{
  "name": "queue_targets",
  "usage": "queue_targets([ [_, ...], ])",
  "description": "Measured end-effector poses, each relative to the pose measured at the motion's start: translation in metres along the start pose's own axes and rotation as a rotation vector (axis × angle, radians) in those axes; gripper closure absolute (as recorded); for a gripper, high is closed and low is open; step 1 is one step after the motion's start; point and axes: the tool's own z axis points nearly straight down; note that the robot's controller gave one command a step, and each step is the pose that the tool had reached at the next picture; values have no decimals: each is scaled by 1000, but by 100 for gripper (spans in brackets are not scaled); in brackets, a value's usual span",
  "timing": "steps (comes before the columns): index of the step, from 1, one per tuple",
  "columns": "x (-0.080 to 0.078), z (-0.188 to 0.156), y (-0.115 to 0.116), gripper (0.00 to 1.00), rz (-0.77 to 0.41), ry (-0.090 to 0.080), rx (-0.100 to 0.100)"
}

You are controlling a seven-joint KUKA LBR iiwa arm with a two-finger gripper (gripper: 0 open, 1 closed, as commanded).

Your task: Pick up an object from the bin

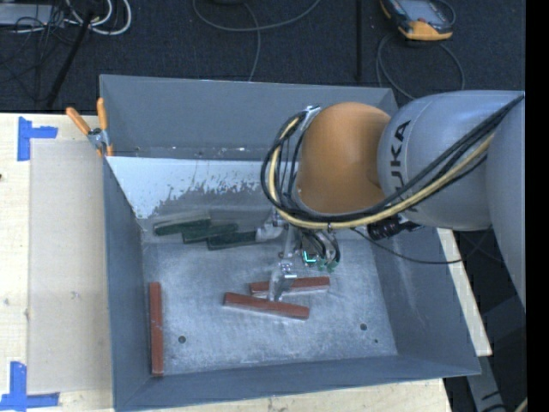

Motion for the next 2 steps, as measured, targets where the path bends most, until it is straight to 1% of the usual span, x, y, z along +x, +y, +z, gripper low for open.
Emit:
queue_targets([
  [1,-1,-1,0,0,2,-2,0],
  [2,4,73,-2,100,-3,7,-3],
])
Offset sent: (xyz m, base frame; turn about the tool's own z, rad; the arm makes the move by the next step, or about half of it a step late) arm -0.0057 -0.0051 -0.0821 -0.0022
